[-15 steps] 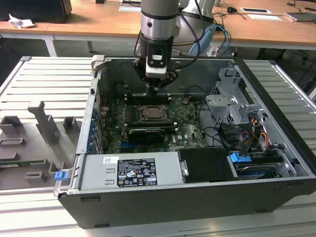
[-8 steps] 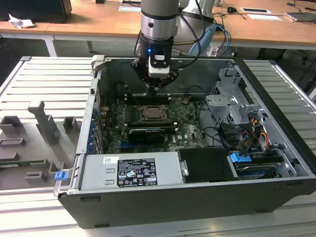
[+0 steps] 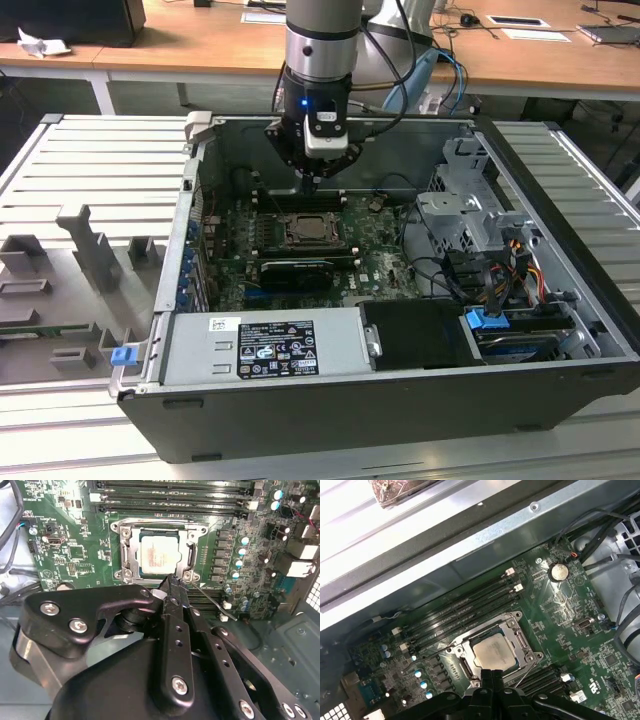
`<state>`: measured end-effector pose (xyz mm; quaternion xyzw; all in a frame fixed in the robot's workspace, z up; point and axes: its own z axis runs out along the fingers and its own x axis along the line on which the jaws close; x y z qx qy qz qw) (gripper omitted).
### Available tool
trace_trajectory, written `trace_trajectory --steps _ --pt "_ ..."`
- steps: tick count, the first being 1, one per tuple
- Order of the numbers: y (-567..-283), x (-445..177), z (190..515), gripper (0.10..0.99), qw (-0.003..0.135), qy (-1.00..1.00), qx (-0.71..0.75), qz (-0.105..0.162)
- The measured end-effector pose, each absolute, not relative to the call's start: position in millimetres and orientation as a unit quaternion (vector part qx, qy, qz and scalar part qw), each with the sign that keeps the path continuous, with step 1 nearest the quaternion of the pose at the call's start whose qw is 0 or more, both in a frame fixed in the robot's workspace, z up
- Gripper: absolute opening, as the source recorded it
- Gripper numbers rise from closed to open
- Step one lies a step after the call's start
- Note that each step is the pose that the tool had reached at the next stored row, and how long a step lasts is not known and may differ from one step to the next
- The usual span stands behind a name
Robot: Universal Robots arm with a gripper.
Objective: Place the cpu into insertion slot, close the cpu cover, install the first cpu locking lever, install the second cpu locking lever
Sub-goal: 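Install the first cpu locking lever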
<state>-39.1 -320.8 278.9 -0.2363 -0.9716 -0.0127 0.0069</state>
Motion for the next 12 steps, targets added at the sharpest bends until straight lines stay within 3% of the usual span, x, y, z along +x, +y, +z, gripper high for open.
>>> trace_trajectory --steps 12 --pt "-320.8 -39.1 277.2 0.106 0.008 -0.993 -0.113 -0.012"
